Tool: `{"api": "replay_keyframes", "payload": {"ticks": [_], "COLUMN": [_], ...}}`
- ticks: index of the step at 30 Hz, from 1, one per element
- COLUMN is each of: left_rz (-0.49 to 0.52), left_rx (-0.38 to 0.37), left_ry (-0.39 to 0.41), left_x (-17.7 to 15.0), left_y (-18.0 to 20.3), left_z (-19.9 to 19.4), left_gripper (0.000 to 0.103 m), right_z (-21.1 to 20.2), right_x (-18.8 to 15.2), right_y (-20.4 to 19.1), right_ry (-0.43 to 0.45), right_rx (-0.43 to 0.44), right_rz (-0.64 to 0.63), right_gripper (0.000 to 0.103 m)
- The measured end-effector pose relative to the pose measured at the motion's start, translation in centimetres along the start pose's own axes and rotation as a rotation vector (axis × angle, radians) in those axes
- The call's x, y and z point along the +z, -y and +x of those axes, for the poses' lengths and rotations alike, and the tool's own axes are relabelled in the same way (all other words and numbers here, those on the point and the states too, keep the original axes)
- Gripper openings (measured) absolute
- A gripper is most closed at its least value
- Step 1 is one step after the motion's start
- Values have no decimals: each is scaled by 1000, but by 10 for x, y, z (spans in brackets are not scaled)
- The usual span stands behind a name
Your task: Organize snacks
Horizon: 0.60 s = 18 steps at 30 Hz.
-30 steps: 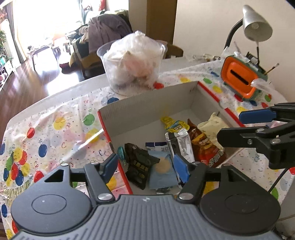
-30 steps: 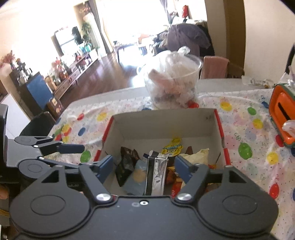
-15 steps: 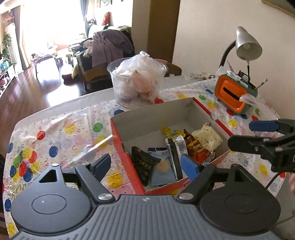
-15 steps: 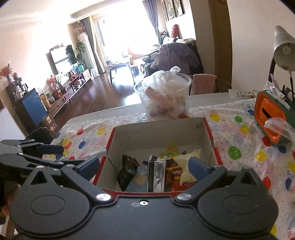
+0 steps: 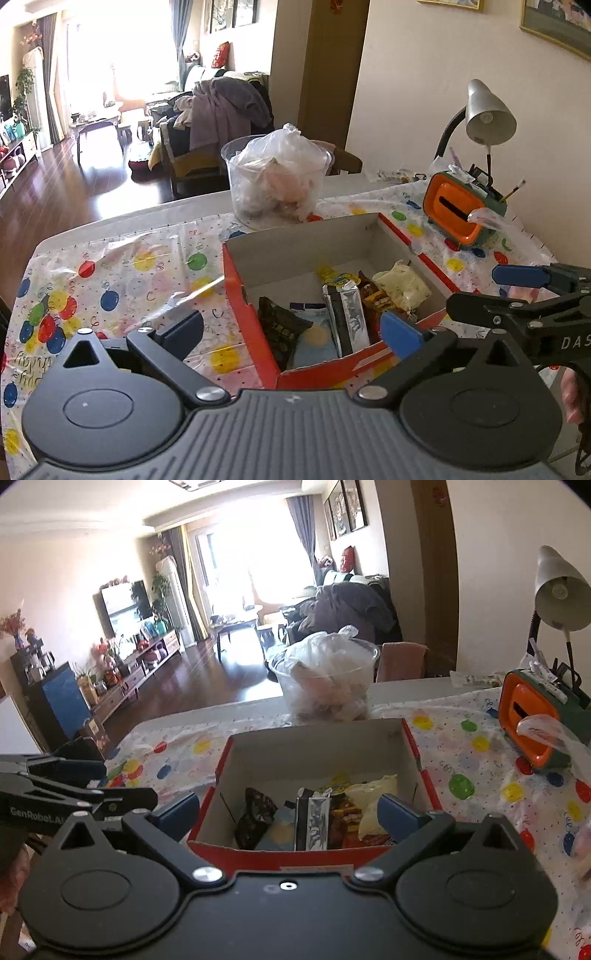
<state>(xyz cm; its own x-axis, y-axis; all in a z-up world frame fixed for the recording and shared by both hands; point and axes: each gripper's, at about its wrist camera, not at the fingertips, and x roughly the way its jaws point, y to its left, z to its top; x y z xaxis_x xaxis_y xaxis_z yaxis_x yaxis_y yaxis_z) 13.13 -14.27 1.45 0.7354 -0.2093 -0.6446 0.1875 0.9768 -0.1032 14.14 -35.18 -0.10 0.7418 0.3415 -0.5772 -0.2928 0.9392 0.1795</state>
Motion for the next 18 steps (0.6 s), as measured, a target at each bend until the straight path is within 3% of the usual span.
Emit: {"api": "replay_keyframes", "payload": {"ticks": [18], "left_rz": [-35], "left_rx": [28], "left_ry": [-22], "left_x": [-13], "left_y": [17], "left_z": [3], "left_gripper": [103], "right_z": [-6], "right_x": [-10], "right_y": [14], "right_ry": [17], "right_rx": [-19], "right_rz": [36], "right_gripper": [103]}}
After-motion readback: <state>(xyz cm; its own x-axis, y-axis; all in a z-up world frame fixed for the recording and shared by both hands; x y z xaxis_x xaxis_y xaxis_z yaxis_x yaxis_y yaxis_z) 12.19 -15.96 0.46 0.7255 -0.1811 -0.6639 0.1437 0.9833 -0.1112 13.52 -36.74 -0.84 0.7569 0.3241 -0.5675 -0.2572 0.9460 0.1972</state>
